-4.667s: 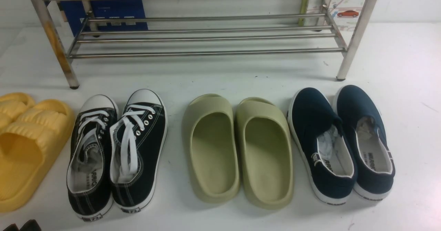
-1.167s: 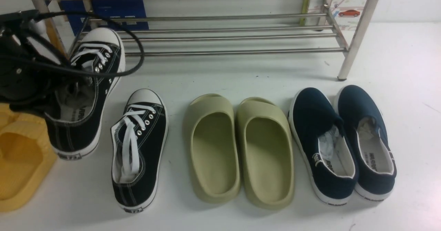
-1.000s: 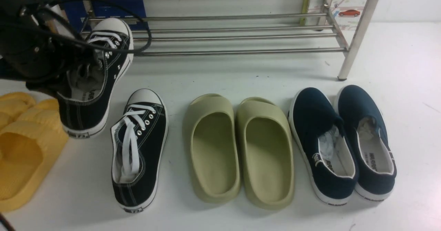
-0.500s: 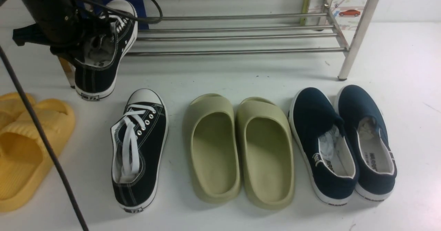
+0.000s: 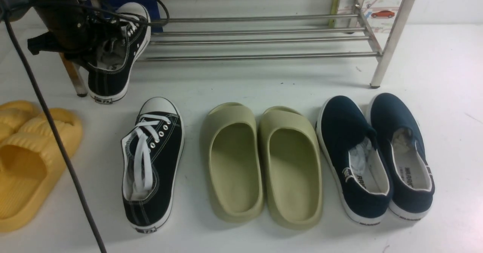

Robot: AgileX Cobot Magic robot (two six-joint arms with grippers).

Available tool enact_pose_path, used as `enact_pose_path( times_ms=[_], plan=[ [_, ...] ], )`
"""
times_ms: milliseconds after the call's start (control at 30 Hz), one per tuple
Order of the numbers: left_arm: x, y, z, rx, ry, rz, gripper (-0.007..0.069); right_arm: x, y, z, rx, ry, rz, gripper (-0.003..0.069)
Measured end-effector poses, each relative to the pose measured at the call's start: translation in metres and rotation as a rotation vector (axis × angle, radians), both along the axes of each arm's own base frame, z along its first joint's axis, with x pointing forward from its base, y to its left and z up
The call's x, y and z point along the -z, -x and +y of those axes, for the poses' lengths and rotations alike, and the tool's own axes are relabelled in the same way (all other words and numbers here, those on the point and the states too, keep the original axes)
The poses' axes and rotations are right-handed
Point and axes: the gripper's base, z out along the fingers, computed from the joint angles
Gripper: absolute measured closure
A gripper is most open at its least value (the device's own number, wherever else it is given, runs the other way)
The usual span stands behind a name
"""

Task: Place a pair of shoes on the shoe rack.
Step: Use the left arm to put a shoe into the shoe rack

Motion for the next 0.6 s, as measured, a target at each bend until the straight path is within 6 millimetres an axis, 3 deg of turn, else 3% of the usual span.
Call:
enact_pose_path(
  times_ms=[600],
  plan=[
    [-0.0073, -0.0103, 0.0012, -0.013, 0.02, -0.135, 0.0638, 0.0, 0.0, 0.0, 0.0, 0.0, 0.0, 0.0412]
  ],
)
